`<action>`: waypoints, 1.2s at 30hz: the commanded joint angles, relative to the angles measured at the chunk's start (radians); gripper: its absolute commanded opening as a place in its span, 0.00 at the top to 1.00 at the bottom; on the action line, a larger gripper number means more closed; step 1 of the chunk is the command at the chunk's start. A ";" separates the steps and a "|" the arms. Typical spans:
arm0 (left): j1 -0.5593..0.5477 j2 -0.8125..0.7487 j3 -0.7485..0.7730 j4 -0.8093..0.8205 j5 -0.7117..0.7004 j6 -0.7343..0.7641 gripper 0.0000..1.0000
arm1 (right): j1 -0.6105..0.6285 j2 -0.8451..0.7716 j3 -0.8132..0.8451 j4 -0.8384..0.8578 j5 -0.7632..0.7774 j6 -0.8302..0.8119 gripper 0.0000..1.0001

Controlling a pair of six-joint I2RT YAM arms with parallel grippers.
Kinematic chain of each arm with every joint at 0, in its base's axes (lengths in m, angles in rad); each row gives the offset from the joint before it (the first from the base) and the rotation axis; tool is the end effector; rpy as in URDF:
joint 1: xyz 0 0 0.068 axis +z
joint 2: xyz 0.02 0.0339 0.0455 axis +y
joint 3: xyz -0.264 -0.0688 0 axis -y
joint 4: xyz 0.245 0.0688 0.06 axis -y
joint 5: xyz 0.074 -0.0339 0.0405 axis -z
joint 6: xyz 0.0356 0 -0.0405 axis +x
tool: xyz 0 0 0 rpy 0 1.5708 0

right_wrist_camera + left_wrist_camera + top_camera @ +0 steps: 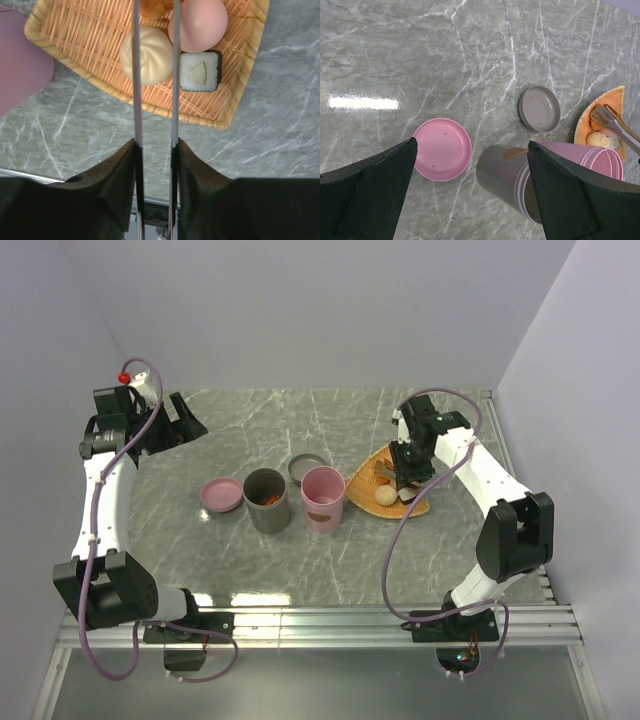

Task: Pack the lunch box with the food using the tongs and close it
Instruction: Pick up the fake food from the plate, then place the fake food in the packing box.

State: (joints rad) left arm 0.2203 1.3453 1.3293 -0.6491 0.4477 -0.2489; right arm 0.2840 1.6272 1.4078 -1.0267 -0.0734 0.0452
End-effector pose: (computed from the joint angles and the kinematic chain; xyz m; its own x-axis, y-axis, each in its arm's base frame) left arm 0.2867 0.0484 0.3614 -0.6170 -0.3657 -0.6968 -0.0171 0.8915 -0.4528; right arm 0.3084 0.0927 0.2785 -0.9225 -0.2223 -0.3156 -0.2605 0.9618 0.0838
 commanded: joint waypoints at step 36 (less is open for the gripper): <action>0.005 -0.023 0.004 0.011 -0.023 0.014 0.01 | 0.231 -0.194 0.496 -0.101 -0.379 -0.292 0.83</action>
State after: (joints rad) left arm 0.2203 1.3453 1.3293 -0.6525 0.4419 -0.2489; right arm 0.4500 1.4639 1.8664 -1.1225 -0.3962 -0.1890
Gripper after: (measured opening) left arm 0.995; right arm 0.403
